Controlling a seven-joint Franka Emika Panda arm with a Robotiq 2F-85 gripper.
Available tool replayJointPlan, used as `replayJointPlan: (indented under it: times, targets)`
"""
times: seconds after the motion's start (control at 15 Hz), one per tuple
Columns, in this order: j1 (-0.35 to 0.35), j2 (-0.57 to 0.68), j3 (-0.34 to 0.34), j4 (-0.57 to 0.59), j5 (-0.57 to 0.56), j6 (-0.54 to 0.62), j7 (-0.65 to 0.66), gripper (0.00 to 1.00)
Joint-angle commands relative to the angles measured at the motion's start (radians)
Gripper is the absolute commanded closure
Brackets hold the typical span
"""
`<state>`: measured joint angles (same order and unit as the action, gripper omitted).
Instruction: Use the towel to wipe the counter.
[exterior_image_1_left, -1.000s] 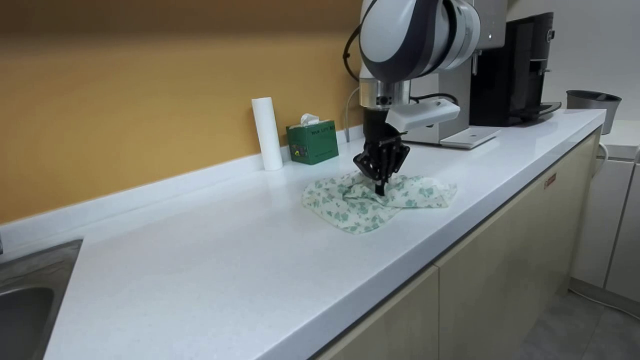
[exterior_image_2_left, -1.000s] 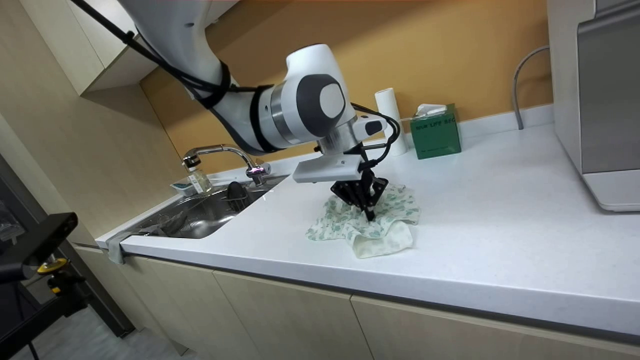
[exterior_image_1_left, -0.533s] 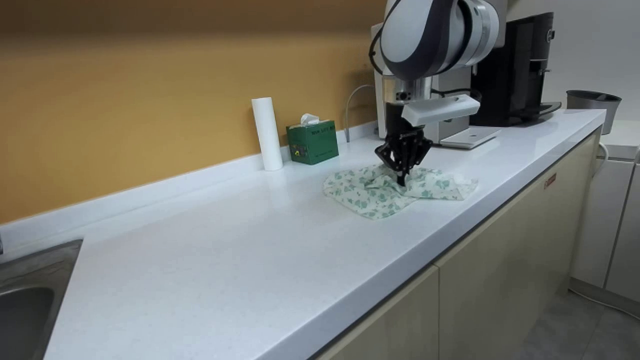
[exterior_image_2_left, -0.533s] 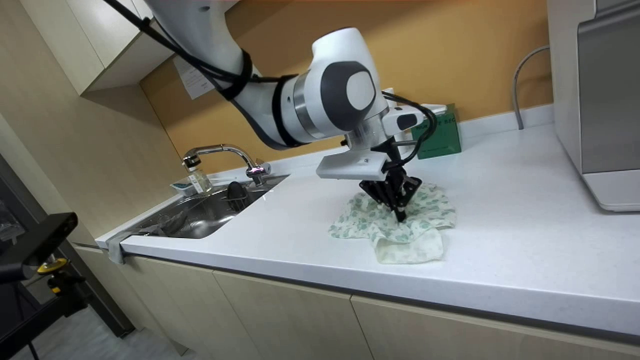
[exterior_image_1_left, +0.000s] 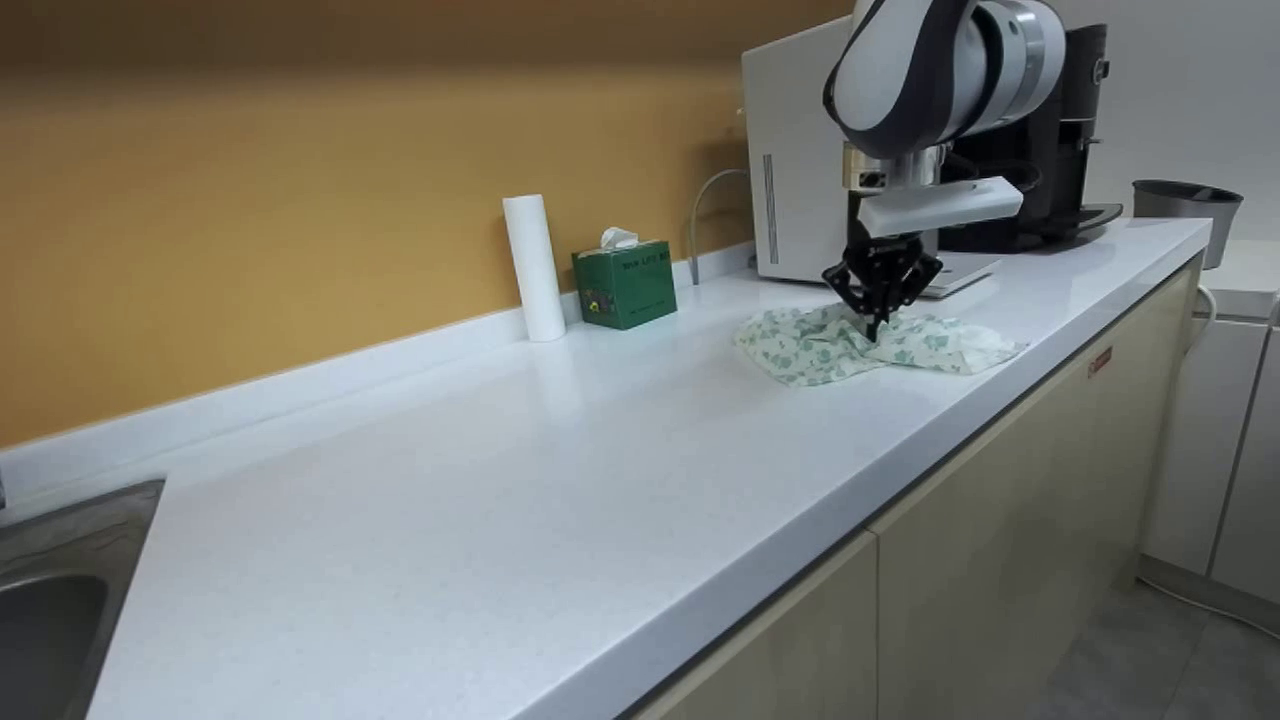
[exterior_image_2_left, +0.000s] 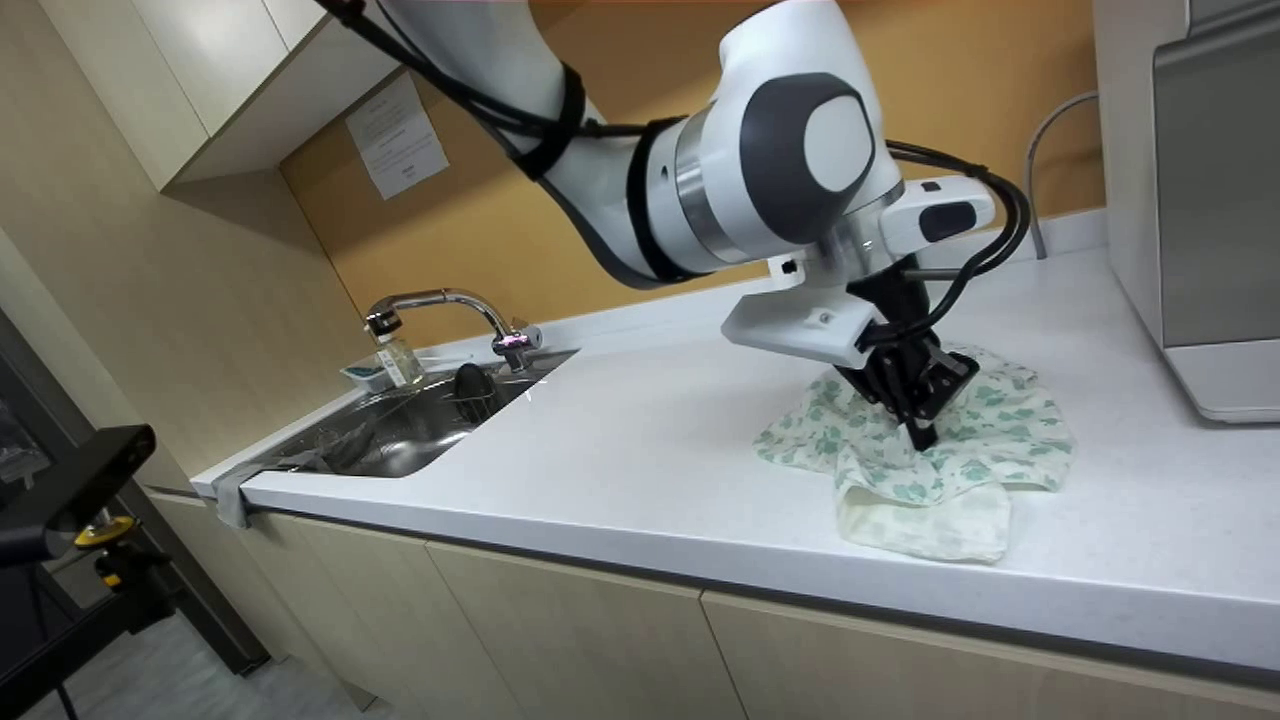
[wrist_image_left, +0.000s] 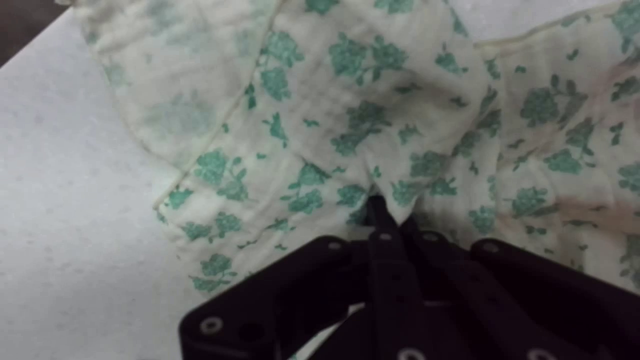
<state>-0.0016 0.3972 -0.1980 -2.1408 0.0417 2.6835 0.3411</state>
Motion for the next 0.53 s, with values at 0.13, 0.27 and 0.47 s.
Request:
replayJointPlan:
  times: [0.13, 0.27, 0.47]
  targets:
    - [0.017, 0.044, 0.066, 0.0, 0.023, -0.023, -0.002, 0.99]
    - [0.021, 0.037, 0.117, -0.008, 0.041, -0.028, -0.041, 0.99]
    - [0.028, 0.028, 0.201, -0.014, 0.078, -0.045, -0.112, 0.99]
